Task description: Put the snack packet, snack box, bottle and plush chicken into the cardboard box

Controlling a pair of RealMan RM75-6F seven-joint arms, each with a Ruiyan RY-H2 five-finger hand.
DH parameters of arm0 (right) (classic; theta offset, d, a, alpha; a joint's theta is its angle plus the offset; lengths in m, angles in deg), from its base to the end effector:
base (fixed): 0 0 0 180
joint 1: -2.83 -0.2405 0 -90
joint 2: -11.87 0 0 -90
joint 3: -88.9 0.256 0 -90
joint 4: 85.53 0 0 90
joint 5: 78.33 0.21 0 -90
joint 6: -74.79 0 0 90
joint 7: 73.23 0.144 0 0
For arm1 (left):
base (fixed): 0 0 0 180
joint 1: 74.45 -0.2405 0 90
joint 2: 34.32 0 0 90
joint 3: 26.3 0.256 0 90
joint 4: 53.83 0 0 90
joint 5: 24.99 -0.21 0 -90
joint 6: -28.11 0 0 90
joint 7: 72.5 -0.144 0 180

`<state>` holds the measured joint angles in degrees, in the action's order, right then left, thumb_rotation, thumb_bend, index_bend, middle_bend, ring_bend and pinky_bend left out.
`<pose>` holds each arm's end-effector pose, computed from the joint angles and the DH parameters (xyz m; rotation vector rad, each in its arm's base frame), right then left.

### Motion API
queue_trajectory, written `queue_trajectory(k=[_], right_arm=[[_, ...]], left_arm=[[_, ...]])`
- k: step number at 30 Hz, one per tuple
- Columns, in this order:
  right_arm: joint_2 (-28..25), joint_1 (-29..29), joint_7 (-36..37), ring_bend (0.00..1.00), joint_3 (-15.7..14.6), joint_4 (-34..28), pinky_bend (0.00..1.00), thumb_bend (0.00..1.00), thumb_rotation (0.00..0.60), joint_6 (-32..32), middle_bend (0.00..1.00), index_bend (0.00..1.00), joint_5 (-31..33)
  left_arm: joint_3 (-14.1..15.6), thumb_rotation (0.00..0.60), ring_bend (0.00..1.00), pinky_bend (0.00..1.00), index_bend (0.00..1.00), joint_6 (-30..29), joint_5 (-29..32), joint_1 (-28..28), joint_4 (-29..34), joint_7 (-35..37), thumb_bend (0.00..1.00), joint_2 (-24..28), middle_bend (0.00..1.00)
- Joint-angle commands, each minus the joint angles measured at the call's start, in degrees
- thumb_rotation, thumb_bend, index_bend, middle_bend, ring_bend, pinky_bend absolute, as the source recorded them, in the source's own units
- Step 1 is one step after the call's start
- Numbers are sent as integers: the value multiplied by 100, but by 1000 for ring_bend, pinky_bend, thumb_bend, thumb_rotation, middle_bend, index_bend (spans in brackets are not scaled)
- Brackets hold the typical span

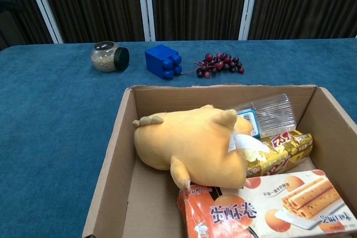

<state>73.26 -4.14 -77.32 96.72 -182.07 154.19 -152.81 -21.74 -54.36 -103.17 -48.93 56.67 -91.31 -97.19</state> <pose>-0.3159 -0.2075 0.1764 1.2650 -0.9549 0.8153 -0.2076 0.2337 0.1240 -1.6505 -0.8227 -0.9344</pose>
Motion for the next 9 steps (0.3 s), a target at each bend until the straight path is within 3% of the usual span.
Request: queue_trajectory(k=[1,9], right_arm=[[31,3,-47,0,-29,-91,0,73,600,95,0,4,-146],[125,47,-235,0,-161,-223,0,74,600,245,0,4,-428]], left_arm=[[215,600,0,0,0,-674,-146,-628,-441,356,20,188,0],[330,600,0,0,0,-1312,-145,-1397,-1085,884,20,102,0]])
